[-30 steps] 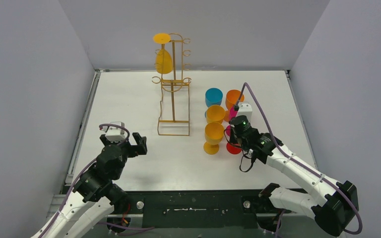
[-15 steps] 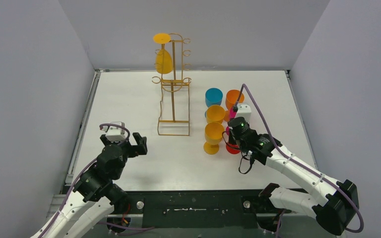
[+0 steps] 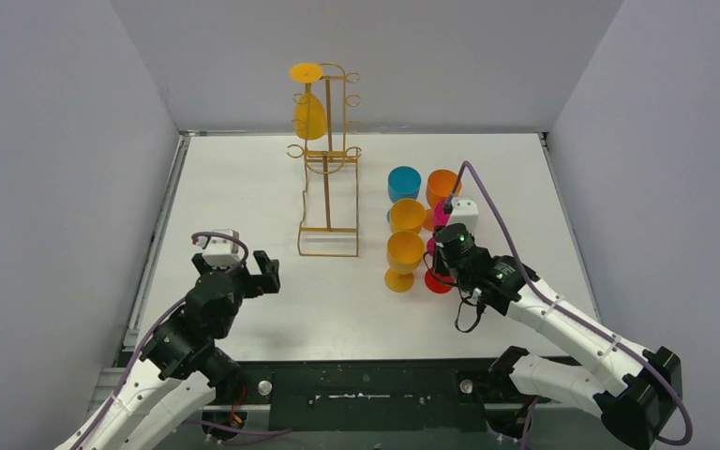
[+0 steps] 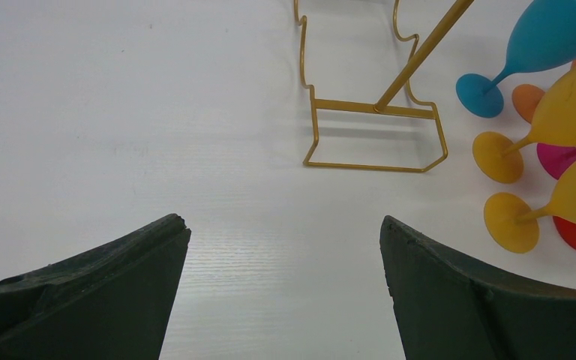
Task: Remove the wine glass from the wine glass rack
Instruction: Place the wine glass at the center of the board.
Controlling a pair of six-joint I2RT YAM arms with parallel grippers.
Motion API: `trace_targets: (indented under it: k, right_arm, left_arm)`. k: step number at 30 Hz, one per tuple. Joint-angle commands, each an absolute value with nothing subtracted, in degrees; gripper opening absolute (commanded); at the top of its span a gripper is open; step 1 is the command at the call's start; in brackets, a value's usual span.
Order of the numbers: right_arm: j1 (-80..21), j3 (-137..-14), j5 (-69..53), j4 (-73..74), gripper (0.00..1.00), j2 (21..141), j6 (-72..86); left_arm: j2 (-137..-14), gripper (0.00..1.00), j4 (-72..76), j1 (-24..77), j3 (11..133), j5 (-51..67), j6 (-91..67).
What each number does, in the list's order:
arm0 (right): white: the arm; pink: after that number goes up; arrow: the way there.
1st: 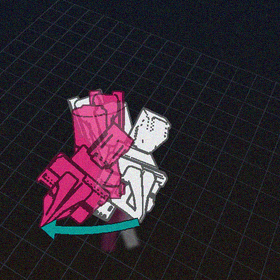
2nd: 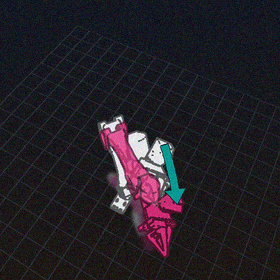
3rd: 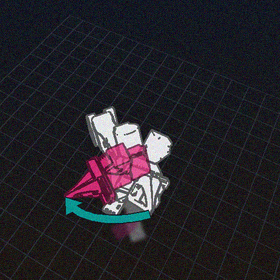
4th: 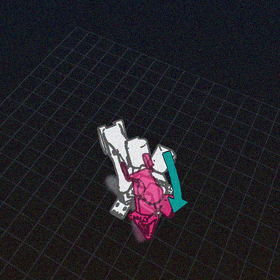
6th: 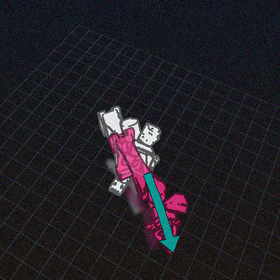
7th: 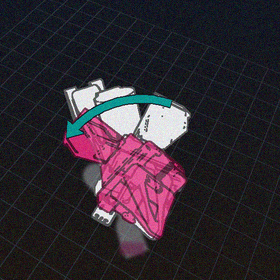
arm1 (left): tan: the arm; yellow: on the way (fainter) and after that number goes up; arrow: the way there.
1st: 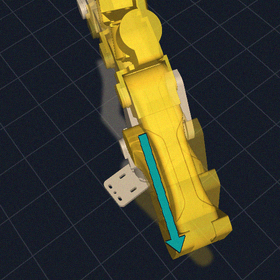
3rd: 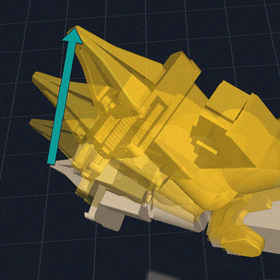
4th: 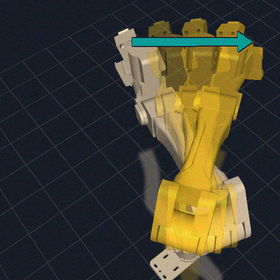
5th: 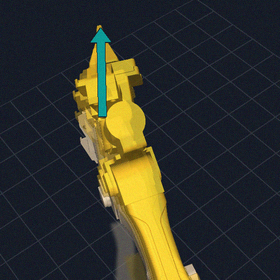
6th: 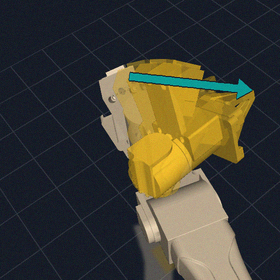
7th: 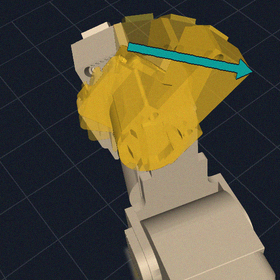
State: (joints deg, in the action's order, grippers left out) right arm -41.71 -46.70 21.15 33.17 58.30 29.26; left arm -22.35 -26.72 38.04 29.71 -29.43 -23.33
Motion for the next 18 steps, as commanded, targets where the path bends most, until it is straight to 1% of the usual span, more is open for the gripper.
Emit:
trace_targets:
  k: [1,14,18]
  right_arm:
    - [-41.97,-49.59,21.67,32.17,0.23,56.21,29.97]
    - [-42.01,-51.79,21.44,33.09,0.25,58.67,29.43]
    - [-41.98,-51.63,21.81,32.59,0.23,58.34,29.62]
  left_arm:
    - [-23.21,0.97,-24.88,37.88,30.42,-28.11,-23.55]
    - [-24.71,0.97,-24.08,37.97,30.22,-26.84,-22.99]
    - [-24.37,0.97,-24.08,37.94,30.15,-26.75,-23.03]
